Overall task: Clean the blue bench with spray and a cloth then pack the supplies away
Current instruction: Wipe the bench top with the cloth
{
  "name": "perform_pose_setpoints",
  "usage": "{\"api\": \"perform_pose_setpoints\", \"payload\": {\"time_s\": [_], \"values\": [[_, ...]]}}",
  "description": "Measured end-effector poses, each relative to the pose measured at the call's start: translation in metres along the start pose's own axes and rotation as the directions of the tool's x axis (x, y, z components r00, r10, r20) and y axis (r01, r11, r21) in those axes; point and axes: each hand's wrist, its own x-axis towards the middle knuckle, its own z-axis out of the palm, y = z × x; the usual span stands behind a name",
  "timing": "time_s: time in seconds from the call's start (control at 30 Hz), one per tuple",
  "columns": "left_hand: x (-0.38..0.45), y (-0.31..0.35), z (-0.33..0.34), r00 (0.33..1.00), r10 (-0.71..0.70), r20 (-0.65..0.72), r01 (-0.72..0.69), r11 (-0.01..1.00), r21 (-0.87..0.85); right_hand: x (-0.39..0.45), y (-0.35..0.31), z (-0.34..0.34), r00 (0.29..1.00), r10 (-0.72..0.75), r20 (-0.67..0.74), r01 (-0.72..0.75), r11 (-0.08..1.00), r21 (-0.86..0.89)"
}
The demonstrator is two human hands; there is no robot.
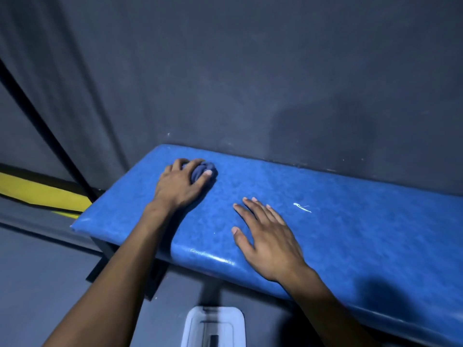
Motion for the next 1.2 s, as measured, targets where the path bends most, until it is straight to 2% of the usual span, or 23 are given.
{"api": "perform_pose_setpoints", "payload": {"time_s": [0.13,0.2,0.33,0.4,0.57,0.7,0.77,0.83,0.9,1.0,1.1,1.13,1.2], "values": [[-0.026,-0.001,-0.007,0.980,0.190,0.064,-0.190,0.982,-0.007,-0.002,-0.002,-0.001,0.999,0.033,-0.002,-0.033,0.999,-0.008],[-0.044,-0.019,-0.014,0.978,0.203,0.039,-0.203,0.979,-0.001,-0.002,-0.003,-0.001,0.999,0.042,-0.005,-0.042,0.999,-0.018],[-0.020,-0.040,-0.020,0.996,-0.001,-0.085,0.004,1.000,0.027,-0.002,-0.004,0.001,0.999,0.051,-0.010,-0.051,0.998,-0.037],[0.012,-0.033,-0.015,0.997,-0.027,-0.071,0.028,1.000,0.005,-0.002,-0.003,0.002,0.999,0.049,-0.011,-0.049,0.998,-0.048],[0.006,0.006,-0.005,0.981,0.173,0.092,-0.173,0.985,-0.018,-0.003,-0.003,0.002,0.999,0.044,-0.015,-0.045,0.998,-0.047],[-0.043,-0.020,-0.014,0.922,0.357,0.148,-0.349,0.934,-0.076,-0.003,-0.004,0.002,0.999,0.045,-0.021,-0.045,0.999,-0.029],[-0.029,-0.034,-0.017,0.945,0.318,0.077,-0.315,0.948,-0.056,-0.003,-0.005,0.002,0.999,0.046,-0.025,-0.047,0.998,-0.031],[0.002,-0.037,-0.015,0.985,0.167,-0.035,-0.166,0.986,0.009,-0.003,-0.004,0.003,0.999,0.045,-0.028,-0.046,0.998,-0.038],[0.027,-0.025,-0.008,0.996,0.078,-0.034,-0.078,0.997,0.005,-0.002,-0.004,0.002,0.999,0.043,-0.030,-0.044,0.998,-0.042],[0.019,0.007,0.009,0.971,0.234,0.042,-0.233,0.972,-0.029,-0.003,-0.005,0.001,0.998,0.045,-0.037,-0.047,0.998,-0.039],[-0.021,0.005,0.005,0.921,0.373,0.112,-0.367,0.928,-0.073,-0.004,-0.005,0.002,0.999,0.041,-0.033,-0.042,0.998,-0.039],[-0.029,-0.006,0.002,0.926,0.364,0.101,-0.358,0.931,-0.069,-0.004,-0.004,0.002,0.999,0.039,-0.034,-0.040,0.998,-0.039],[-0.018,-0.026,-0.003,0.973,0.229,0.014,-0.228,0.973,-0.024,-0.003,-0.005,0.003,0.998,0.042,-0.046,-0.044,0.998,-0.036]]}}
